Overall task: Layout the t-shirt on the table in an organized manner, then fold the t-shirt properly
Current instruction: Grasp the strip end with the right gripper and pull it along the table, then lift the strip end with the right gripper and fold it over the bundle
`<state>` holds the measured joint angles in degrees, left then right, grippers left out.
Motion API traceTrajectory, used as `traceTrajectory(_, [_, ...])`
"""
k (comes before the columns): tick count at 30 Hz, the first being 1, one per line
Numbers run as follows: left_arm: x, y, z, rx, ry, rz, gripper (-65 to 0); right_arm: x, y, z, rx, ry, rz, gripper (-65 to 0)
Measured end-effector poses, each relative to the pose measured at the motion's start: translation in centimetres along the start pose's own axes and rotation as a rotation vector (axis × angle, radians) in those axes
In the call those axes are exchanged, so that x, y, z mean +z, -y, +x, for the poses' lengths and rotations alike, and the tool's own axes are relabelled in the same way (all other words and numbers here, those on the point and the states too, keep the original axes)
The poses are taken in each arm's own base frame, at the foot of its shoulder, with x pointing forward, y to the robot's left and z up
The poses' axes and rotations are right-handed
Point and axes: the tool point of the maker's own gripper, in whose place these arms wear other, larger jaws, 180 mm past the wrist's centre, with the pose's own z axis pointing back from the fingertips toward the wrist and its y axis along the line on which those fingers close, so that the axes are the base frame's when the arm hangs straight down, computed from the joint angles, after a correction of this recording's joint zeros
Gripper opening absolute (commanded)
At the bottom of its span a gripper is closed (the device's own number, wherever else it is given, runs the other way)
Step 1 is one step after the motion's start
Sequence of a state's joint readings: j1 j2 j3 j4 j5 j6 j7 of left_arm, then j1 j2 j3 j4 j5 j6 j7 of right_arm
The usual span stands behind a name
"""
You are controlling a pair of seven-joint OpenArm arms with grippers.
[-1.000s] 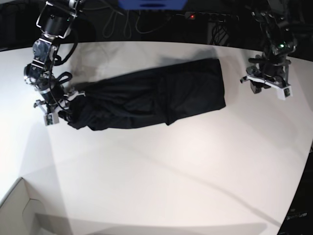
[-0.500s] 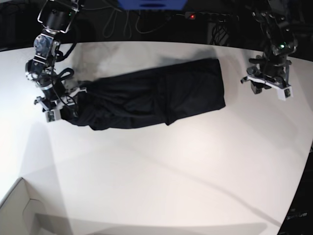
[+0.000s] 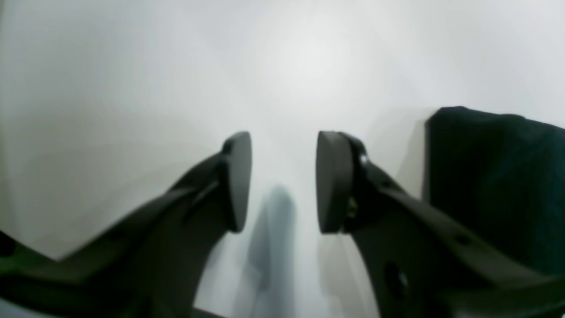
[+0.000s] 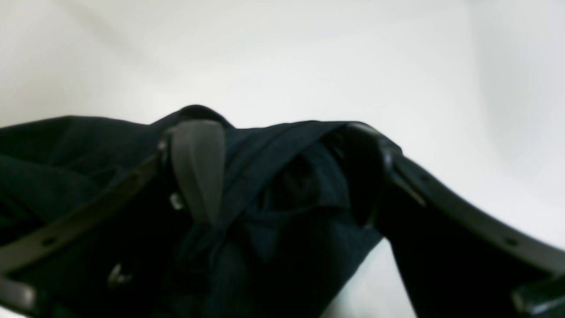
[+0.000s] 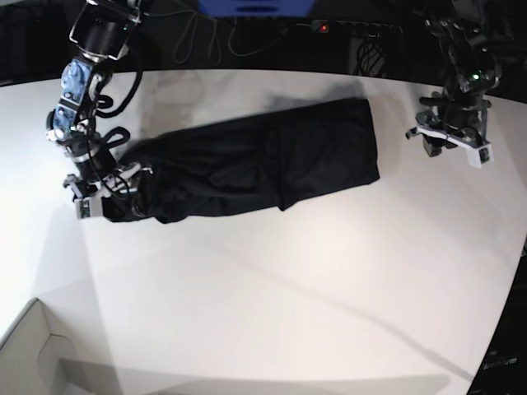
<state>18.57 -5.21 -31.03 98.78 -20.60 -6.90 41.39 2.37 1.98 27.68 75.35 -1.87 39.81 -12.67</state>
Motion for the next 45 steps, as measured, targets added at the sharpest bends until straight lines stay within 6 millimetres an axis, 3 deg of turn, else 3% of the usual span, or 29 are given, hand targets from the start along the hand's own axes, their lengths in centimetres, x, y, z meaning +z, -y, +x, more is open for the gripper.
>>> traceTrajectory(4, [0.0,0.0,0.0,0.0,0.0,0.0,-41.2,-0.4,-0.1,-1.1,0.001,-0.09,0.002,-21.4])
traceTrajectory(9, [0.0,-0.1,-0.1,-0.002,-0.002,0.003,-41.2,-0.6,0.0,-0.8,0.003,-0.098,0.002,-21.4])
traceTrajectory(13, [0.0,-0.1,-0.1,-0.002,-0.001,0.003,-41.2,-1.0,-0.4,-2.6,-0.035,-0.13,0.018,-21.4])
traceTrajectory(22, [0.0,0.0,0.0,0.0,0.0,0.001,-41.2,-1.3,-0.5,-2.8,-0.062,-0.116,0.026,-21.7])
traceTrajectory(25, [0.0,0.1,0.0,0.001,0.001,0.001,-41.2,-1.5,-1.4,-2.8,-0.041,-0.123,0.05,-22.4])
traceTrajectory(28, [0.0,0.1,0.0,0.0,0.001,0.001,-41.2,-1.7,-2.9,-3.0,-0.027,-0.123,0.088,-29.8])
traceTrajectory(34, [0.0,-0.1,-0.1,-0.002,-0.003,0.004,-41.2,-2.0,-4.2,-3.4,-0.02,-0.137,0.121,-63.5])
traceTrajectory(40, [0.8,0.0,0.5,-0.022,0.017,0.002,-41.2,-1.6,-4.5,-2.7,0.026,-0.151,0.114,-65.0])
traceTrajectory(45, [1.3,-0.1,0.2,-0.033,0.01,0.005,-41.2,0.5,-4.5,1.3,0.119,-0.053,0.07,-65.0])
